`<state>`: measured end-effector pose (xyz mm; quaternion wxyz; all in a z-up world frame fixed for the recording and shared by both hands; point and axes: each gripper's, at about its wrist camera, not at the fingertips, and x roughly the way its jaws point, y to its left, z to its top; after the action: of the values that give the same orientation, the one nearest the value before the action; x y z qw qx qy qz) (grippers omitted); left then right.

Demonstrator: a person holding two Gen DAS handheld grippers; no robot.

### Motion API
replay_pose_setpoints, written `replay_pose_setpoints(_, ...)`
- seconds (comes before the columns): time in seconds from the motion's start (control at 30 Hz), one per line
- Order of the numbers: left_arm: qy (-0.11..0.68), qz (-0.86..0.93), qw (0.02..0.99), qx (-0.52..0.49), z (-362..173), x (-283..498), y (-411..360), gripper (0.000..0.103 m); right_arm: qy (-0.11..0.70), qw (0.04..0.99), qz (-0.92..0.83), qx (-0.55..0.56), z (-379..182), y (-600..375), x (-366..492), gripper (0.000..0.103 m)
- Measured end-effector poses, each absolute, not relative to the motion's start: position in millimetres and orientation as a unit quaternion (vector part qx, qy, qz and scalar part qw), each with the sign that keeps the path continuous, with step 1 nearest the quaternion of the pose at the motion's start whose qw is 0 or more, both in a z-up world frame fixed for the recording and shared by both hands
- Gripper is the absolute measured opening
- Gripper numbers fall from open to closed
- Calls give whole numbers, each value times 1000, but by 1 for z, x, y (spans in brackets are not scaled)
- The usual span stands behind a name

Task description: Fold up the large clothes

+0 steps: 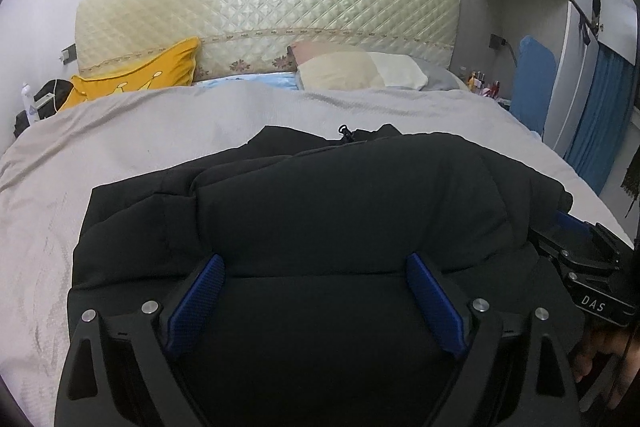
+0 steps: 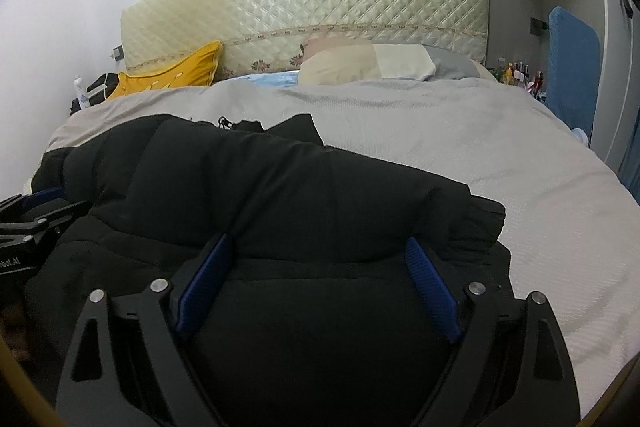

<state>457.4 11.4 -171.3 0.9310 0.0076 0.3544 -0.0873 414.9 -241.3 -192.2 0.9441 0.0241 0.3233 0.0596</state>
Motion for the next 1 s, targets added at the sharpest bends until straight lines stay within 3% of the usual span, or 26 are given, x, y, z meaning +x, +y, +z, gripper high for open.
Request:
replay_pose_setpoints(0.2, 374, -75, 925, 1, -153, 454, 9, 94, 371, 926, 57, 35, -176, -245, 417, 89)
replay_pose_setpoints(0.33, 372, -69, 926, -9, -123, 434, 14, 94, 356, 930, 58, 67, -140, -253, 389, 89)
replay_pose_setpoints(0.7, 309, -88, 947, -8, -8, 299, 20, 94, 294, 952, 73, 43, -38, -237, 265, 90)
replay_pose_setpoints(1.0, 291, -111, 949, -41, 32, 207, 37, 94, 269, 959, 89, 28, -8, -221, 158, 97)
